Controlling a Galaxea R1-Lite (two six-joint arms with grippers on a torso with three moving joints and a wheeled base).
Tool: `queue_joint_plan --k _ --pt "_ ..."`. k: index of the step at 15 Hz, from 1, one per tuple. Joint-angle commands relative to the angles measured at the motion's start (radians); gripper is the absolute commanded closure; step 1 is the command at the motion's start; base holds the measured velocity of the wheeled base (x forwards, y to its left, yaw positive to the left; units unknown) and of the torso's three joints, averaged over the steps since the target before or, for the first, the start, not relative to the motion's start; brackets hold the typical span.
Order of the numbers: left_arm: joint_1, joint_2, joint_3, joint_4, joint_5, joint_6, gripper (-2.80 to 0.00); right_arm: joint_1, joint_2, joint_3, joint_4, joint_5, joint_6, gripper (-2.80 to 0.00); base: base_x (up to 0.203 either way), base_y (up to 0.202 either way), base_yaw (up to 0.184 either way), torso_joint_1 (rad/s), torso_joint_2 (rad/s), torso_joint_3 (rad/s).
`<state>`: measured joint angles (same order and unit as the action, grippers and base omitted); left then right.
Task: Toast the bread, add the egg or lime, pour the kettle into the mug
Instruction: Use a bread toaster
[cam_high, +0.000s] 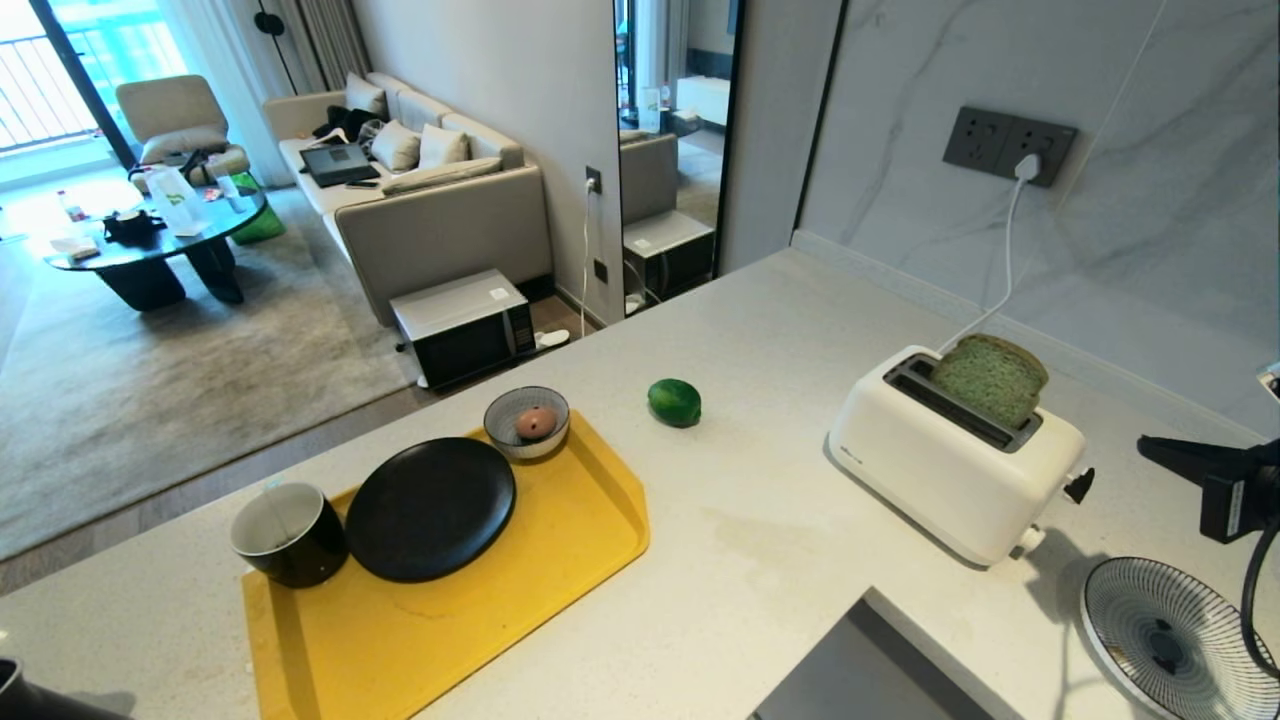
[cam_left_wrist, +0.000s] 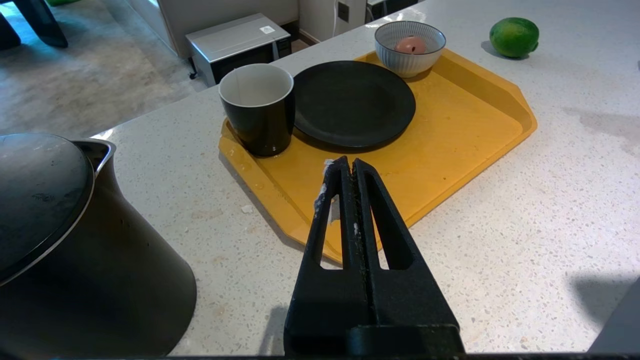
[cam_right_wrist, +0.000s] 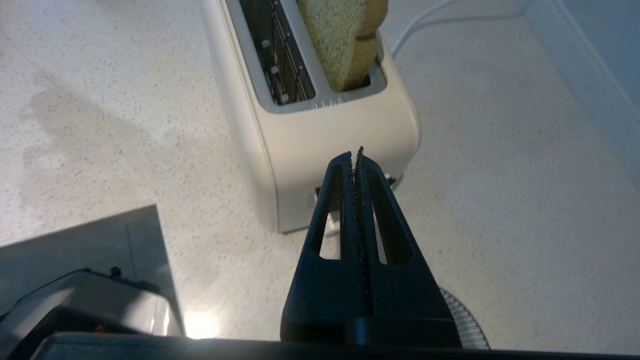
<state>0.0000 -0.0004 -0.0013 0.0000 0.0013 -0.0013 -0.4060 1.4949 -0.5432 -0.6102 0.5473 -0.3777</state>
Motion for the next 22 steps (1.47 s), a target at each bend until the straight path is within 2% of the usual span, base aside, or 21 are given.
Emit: queue_joint_plan --k 1,5,7,10,16,22 --pt "0.000 0.000 0.000 0.000 0.000 0.000 0.00 -0.006 0.092 0.041 -0.137 0.016 -0.004 0.00 0.000 0.000 0.000 0.000 0.00 0.000" --pt "0.000 0.000 0.000 0.000 0.000 0.000 0.00 -0.012 0.160 0.115 -0.298 0.025 -0.002 0.00 0.000 0.000 0.000 0.000 0.00 0.000" --pt "0.000 0.000 0.001 0.000 0.000 0.000 0.00 -0.013 0.175 0.155 -0.351 0.079 -0.002 0.00 0.000 0.000 0.000 0.000 0.00 0.000" --pt "0.000 0.000 0.000 0.000 0.000 0.000 0.00 -0.013 0.211 0.165 -0.357 0.102 -0.006 0.00 0.000 0.000 0.000 0.000 0.00 0.000" --pt "0.000 0.000 0.001 0.000 0.000 0.000 0.00 -0.018 0.312 0.094 -0.416 0.102 -0.005 0.00 0.000 0.000 0.000 0.000 0.00 0.000" --pt "0.000 0.000 0.000 0.000 0.000 0.000 0.00 -0.022 0.359 0.089 -0.416 0.103 -0.006 0.00 0.000 0.000 0.000 0.000 0.00 0.000"
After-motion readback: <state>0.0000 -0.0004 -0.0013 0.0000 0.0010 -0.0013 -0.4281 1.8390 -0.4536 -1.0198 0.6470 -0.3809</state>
